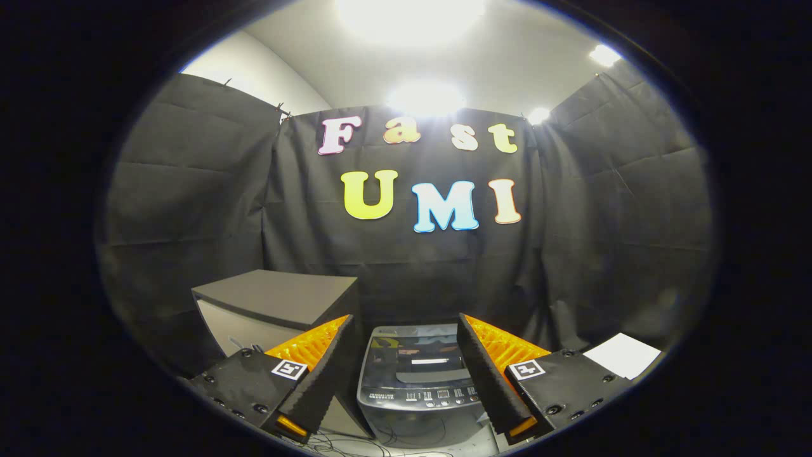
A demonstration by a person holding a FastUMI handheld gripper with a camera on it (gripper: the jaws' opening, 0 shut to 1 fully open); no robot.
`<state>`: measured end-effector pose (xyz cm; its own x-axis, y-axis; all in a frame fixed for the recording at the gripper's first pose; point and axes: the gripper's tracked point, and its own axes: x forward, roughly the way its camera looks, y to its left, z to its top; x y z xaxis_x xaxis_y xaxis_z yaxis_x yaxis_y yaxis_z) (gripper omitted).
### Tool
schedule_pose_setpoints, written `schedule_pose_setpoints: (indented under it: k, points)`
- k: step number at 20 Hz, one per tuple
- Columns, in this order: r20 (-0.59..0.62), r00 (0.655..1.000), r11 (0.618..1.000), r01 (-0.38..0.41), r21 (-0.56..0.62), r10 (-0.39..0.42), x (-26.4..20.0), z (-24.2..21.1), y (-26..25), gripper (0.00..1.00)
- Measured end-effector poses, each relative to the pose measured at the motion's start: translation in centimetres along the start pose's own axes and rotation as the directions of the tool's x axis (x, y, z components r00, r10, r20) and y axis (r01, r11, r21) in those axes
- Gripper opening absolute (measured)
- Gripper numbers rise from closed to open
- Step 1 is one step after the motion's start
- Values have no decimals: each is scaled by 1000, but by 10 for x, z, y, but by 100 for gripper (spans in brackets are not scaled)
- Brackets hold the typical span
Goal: Put the clothes into the washing machine and then close the washing machine lid.
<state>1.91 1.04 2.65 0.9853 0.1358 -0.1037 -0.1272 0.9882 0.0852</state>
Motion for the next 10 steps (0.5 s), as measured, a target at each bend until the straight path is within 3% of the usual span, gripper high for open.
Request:
schedule_pose_setpoints:
  k: [10]
  points:
    - [3,999,999,51,-9,-51,-41,-13,-6,99]
